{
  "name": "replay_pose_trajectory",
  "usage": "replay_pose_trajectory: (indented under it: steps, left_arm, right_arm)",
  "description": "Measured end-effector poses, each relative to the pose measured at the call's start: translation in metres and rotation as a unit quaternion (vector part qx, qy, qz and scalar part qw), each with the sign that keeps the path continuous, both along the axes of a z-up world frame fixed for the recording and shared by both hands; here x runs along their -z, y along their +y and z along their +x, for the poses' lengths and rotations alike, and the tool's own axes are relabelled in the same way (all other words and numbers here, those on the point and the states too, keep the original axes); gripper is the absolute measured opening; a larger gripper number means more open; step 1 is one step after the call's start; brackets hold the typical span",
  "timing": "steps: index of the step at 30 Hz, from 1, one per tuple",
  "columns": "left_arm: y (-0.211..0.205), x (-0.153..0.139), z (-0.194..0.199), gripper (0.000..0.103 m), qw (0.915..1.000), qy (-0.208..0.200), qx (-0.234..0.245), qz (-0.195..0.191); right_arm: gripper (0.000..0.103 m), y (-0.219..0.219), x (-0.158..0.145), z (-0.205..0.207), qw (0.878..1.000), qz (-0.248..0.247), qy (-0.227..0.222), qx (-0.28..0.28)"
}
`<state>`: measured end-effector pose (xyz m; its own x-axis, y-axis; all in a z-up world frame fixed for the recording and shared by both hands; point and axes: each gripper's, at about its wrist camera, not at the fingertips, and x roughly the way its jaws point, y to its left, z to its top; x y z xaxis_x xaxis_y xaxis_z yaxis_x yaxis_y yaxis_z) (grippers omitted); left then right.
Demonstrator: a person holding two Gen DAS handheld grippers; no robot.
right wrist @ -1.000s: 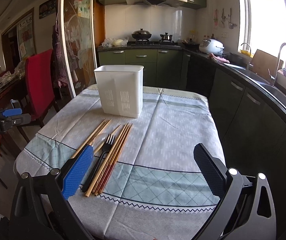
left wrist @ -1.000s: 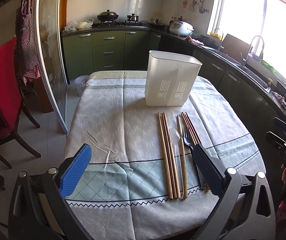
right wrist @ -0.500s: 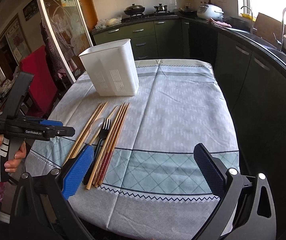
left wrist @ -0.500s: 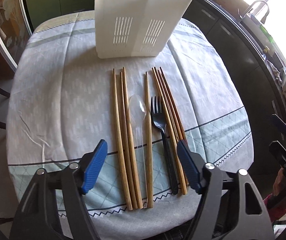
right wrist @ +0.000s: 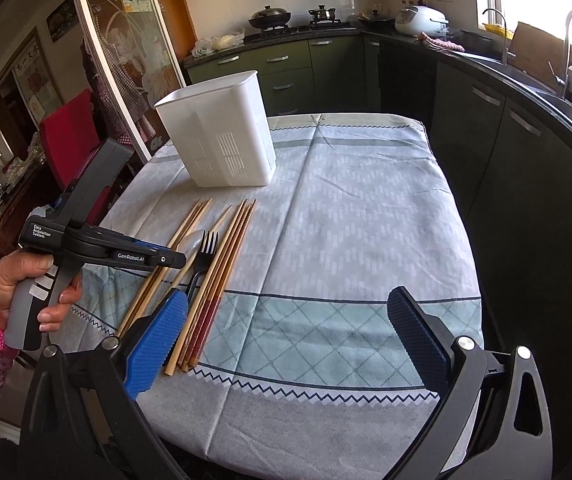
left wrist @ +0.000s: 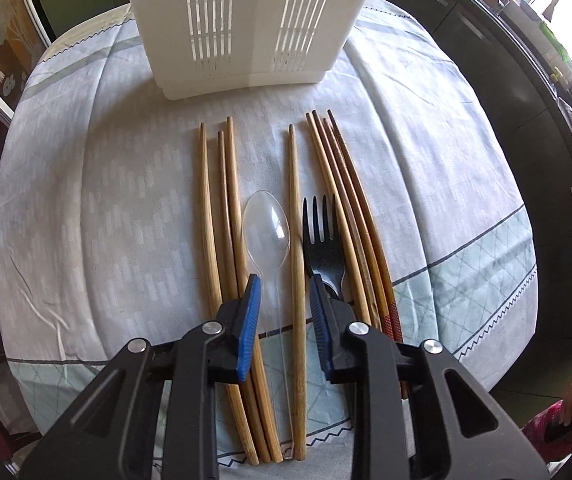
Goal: Organize utensils
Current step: 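Lower the left tool onto the clear plastic spoon and close on it, then close the right tool on the black fork while the left tool holds the spoon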
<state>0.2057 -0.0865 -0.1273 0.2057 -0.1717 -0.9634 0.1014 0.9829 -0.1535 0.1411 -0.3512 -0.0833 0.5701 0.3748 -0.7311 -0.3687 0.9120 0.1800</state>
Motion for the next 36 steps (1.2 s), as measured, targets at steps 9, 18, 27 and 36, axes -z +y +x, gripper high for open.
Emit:
replay_pose_trajectory:
  steps: [9,18,27,36]
  left_arm:
    - [-0.002,0.006,0.007,0.013,0.9999,0.005,0.008,0.006]
    - [-0.002,0.011,0.007,0.011,0.9996,0.008,0.018,0.021]
    - [-0.016,0.011,0.008,0.009,0.9986,-0.005,0.028,0.044]
    - [0.011,-0.051,-0.011,0.008,0.9971,-0.074,0.016,-0.010]
  right_arm:
    - [0.099,0.007,0.004,0.000,1.000,-0.005,0.000,-0.005]
    - [0.099,0.012,0.004,-0.001,1.000,-0.011,-0.001,-0.012]
    - [0.099,0.019,0.004,-0.001,1.000,-0.020,0.002,-0.019]
    - [0.099,0.030,0.011,0.023,0.996,0.004,0.085,-0.039]
